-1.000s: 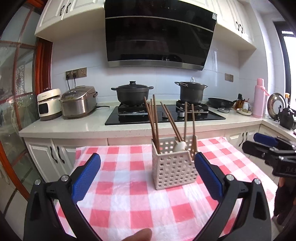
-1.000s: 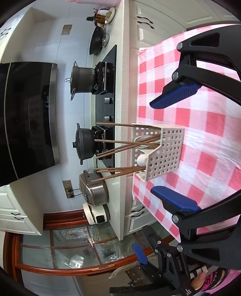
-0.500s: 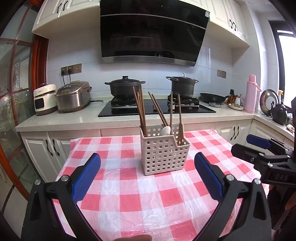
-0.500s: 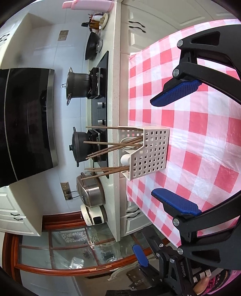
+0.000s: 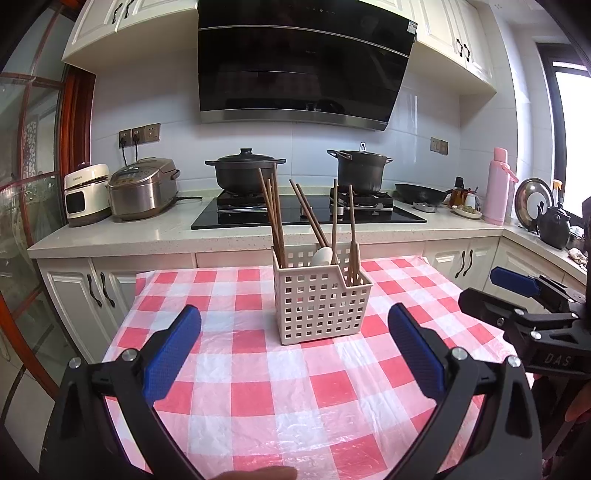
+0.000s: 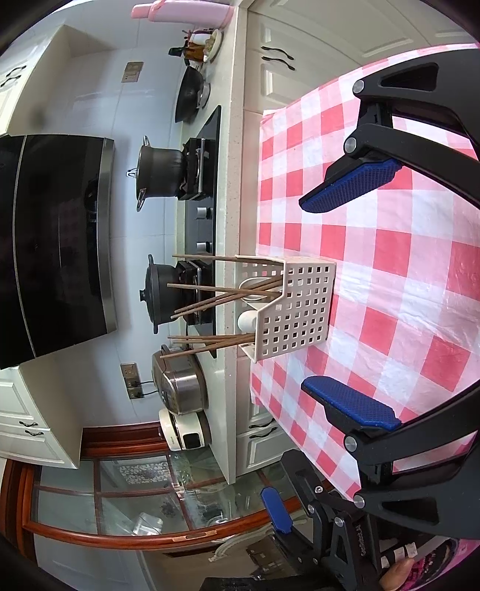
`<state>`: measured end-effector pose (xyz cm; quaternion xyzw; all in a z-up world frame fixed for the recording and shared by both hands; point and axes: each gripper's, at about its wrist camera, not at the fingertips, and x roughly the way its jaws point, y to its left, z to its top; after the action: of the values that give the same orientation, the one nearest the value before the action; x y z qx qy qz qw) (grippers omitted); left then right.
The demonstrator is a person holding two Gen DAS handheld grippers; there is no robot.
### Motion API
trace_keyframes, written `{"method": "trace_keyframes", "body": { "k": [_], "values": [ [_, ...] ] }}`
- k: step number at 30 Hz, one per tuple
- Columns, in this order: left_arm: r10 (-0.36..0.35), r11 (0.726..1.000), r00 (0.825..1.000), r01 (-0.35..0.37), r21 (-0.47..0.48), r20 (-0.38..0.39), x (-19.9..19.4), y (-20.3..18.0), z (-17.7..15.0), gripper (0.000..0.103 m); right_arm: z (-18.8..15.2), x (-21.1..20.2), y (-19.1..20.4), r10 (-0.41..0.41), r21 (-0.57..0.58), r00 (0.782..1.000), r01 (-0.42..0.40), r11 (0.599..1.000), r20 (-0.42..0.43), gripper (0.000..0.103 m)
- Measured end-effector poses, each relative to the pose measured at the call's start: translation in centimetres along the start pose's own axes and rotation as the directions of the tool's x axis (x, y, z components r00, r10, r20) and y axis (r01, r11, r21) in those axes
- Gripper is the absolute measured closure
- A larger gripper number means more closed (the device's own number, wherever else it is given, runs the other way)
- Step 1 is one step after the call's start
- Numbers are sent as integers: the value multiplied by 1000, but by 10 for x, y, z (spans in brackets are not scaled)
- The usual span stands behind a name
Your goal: Organize utensils
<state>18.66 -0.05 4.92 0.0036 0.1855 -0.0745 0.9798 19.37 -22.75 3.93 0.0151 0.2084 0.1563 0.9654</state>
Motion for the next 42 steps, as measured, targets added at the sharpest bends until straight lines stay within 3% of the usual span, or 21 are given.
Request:
{"method": "trace_keyframes", "body": {
  "k": [42],
  "values": [
    [-11,1000,1000,11,-10,2,-5,3,-5,5,-5,-3,4,6,-5,1000,-6,1000,1,18]
  ]
}}
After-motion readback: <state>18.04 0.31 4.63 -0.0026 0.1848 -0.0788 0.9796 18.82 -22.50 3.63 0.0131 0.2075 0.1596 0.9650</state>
